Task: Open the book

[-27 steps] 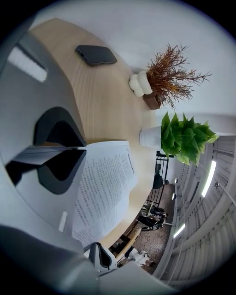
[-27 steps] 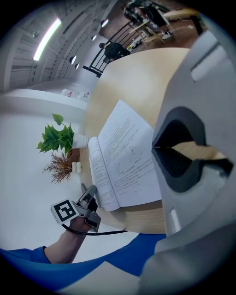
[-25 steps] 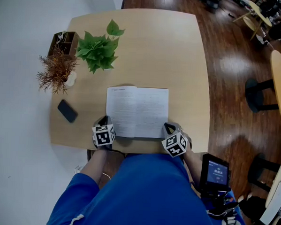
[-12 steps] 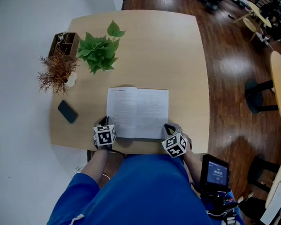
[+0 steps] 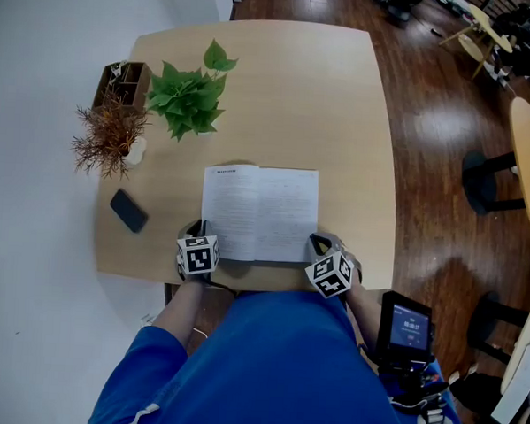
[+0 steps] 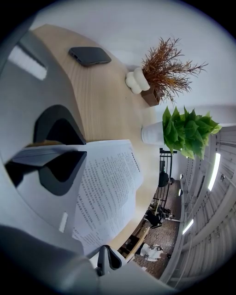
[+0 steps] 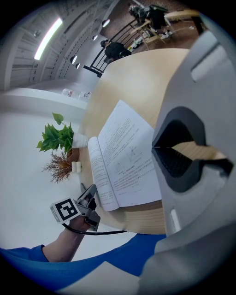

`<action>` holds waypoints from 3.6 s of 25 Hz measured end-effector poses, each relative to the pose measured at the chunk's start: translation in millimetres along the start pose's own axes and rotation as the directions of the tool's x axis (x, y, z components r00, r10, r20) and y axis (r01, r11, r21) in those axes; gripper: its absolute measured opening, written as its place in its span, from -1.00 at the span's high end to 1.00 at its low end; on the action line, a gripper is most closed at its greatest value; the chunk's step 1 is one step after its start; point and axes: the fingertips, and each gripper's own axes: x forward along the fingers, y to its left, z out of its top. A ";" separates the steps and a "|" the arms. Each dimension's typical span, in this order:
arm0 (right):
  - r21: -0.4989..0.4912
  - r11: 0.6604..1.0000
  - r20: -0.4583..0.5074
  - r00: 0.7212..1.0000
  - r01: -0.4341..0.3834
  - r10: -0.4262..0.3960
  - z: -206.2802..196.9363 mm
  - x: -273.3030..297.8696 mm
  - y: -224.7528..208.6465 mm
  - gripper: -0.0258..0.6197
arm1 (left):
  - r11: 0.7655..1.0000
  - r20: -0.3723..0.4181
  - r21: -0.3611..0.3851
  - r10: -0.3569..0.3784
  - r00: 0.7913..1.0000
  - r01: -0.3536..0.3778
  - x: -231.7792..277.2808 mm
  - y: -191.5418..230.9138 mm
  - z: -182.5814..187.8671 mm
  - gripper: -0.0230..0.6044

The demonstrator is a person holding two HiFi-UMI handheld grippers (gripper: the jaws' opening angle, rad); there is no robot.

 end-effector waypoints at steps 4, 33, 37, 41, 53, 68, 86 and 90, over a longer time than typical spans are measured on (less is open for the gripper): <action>-0.001 1.000 0.005 1.000 -0.001 0.001 0.6 0.4 0.1 0.91 | 1.000 -0.001 0.011 0.008 1.000 -0.008 -0.9 0.7 0.8 0.74; -0.004 1.000 0.014 1.000 0.008 -0.008 0.8 -1.1 1.9 0.91 | 0.999 0.301 -0.005 0.047 0.952 -0.047 -53.3 19.5 27.5 0.53; 0.002 1.000 0.017 1.000 0.015 -0.015 0.1 -1.1 1.7 0.91 | 0.996 0.365 0.050 0.046 0.930 -0.069 -70.8 11.4 30.9 0.70; 0.033 0.999 0.017 0.999 0.028 -0.029 0.6 -4.2 1.2 0.91 | 0.991 0.405 0.124 0.001 0.914 -0.056 -82.7 -7.7 32.3 0.90; 0.120 0.989 0.037 0.995 0.088 -0.093 -11.2 -32.0 14.1 0.91 | 0.977 0.428 0.208 -0.134 0.894 0.047 -91.3 -51.9 18.3 0.90; 0.112 0.993 0.273 0.959 0.044 -0.073 -21.3 -132.4 26.3 0.91 | 0.979 0.537 0.202 -0.106 0.837 -0.006 -177.7 -152.2 8.0 0.90; 0.127 0.992 0.444 0.895 -0.022 -0.037 -94.8 -239.3 53.9 0.91 | 0.971 0.558 0.231 -0.083 0.825 -0.058 -269.5 -266.4 -62.1 0.90; 0.129 0.991 0.467 0.883 -0.021 -0.042 -101.5 -253.5 64.1 0.91 | 0.960 0.563 0.272 -0.099 0.820 -0.071 -278.3 -278.1 -72.0 0.90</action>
